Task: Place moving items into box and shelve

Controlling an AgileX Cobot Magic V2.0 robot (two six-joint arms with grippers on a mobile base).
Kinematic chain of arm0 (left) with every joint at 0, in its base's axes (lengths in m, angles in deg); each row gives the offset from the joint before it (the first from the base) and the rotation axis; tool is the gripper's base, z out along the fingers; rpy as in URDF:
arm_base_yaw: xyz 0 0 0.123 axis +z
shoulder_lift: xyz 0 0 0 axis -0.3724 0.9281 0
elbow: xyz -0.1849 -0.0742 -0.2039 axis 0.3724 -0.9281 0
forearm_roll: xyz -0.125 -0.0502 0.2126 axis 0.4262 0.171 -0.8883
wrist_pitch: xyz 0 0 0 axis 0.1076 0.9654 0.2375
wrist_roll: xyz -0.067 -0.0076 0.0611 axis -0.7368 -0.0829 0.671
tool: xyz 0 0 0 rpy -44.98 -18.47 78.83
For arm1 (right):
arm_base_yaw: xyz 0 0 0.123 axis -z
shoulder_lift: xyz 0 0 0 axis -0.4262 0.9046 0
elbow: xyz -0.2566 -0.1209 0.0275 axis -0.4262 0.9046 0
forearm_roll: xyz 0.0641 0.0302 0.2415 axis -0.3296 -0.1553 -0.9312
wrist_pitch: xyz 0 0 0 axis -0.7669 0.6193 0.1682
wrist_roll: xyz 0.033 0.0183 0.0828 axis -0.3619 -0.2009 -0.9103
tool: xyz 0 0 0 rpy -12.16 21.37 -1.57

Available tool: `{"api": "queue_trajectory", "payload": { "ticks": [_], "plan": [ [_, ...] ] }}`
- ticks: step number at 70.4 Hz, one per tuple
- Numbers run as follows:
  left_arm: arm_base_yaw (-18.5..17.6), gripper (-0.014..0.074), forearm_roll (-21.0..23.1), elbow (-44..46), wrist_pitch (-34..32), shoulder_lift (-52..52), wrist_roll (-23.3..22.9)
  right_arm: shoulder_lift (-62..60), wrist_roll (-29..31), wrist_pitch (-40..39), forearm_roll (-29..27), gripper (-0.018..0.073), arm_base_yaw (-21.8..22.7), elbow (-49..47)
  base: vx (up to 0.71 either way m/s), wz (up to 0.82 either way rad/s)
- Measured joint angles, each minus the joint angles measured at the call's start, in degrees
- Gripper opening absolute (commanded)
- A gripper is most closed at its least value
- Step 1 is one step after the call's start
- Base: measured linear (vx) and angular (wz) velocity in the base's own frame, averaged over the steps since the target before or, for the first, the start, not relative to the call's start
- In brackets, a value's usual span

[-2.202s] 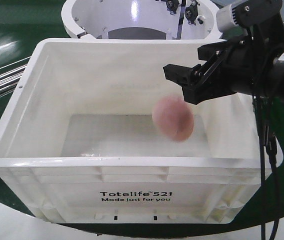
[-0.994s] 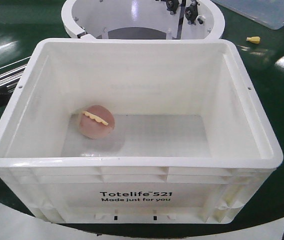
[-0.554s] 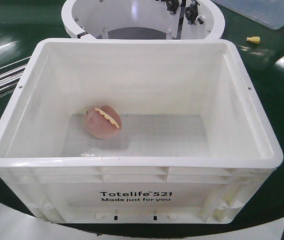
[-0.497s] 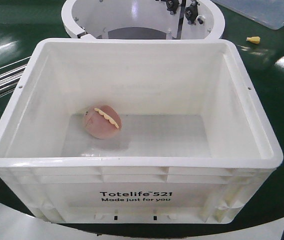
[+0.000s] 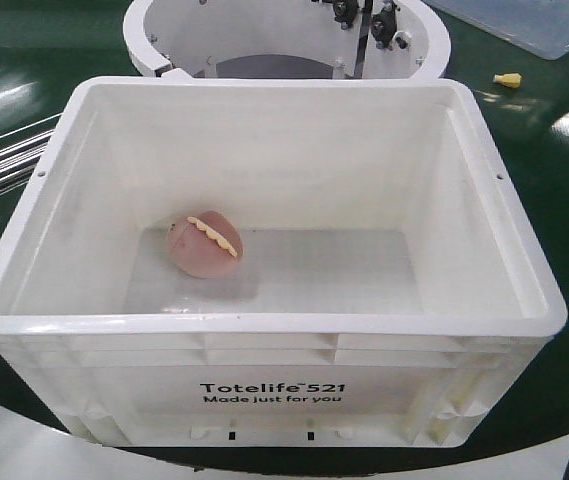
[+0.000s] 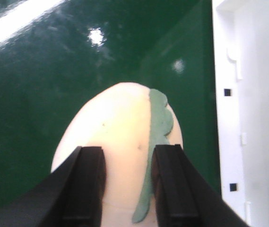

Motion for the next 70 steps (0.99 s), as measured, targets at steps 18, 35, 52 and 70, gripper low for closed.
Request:
{"api": "queue_trajectory", "payload": {
  "ticks": [18, 35, 52, 70],
  "plan": [
    [0.0, 0.0377, 3.02, 0.99, -0.54, 8.42, 2.37, 0.0, 0.0, 0.66, 0.02, 0.0564, 0.0, 0.0, 0.0, 0.0],
    [0.19, 0.0034, 3.29, 3.32, 0.27, 14.93, 2.57, 0.0, 0.0, 0.66, 0.06, 0.0564, 0.0, 0.0, 0.0, 0.0],
    [0.19, -0.0004, 3.09, 4.03, 1.0, 15.02, 1.15, 0.0, 0.0, 0.66, 0.06, 0.0564, 0.0, 0.0, 0.0, 0.0],
    [0.19, -0.0003, -0.4, 4.81, 1.24, 9.2, -4.24, 0.0, 0.0, 0.71, 0.06, 0.0564, 0.0, 0.0, 0.0, 0.0]
  ]
}}
